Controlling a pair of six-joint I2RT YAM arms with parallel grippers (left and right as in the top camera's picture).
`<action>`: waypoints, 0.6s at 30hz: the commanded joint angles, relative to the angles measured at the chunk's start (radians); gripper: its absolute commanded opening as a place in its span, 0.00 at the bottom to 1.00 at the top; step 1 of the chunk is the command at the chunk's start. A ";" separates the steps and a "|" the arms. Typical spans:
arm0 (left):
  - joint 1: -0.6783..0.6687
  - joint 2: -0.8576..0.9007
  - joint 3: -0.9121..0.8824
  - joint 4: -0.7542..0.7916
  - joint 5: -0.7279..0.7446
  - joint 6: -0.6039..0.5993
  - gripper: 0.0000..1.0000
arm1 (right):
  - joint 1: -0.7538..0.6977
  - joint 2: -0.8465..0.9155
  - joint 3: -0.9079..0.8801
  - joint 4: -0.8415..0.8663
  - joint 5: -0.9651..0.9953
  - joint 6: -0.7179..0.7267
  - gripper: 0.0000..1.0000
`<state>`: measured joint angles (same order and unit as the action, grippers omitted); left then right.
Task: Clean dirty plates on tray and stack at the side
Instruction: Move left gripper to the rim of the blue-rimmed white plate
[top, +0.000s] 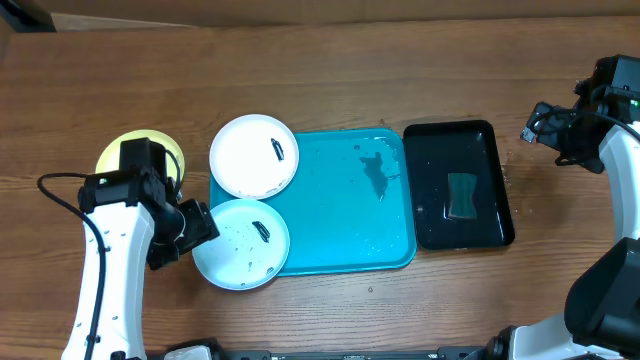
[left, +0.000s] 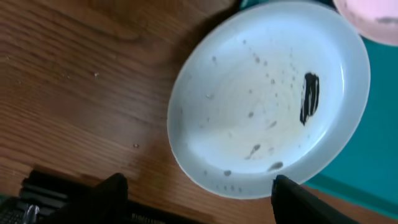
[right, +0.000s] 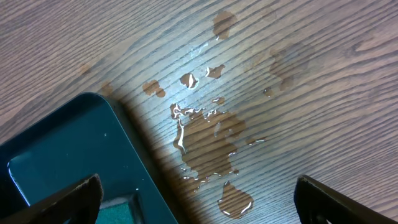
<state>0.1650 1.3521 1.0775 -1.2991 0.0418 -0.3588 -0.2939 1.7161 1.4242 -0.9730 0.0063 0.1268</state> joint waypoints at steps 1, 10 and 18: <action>-0.001 -0.017 -0.018 0.049 -0.072 -0.039 0.76 | -0.003 -0.003 -0.003 0.002 0.000 0.004 1.00; -0.001 -0.017 -0.066 0.127 -0.100 -0.077 0.69 | -0.003 -0.003 -0.003 0.002 0.000 0.004 1.00; -0.001 -0.017 -0.258 0.275 -0.096 -0.092 0.57 | -0.003 -0.003 -0.003 0.002 0.000 0.004 1.00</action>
<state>0.1650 1.3483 0.8722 -1.0492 -0.0425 -0.4286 -0.2939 1.7161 1.4242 -0.9730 0.0067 0.1272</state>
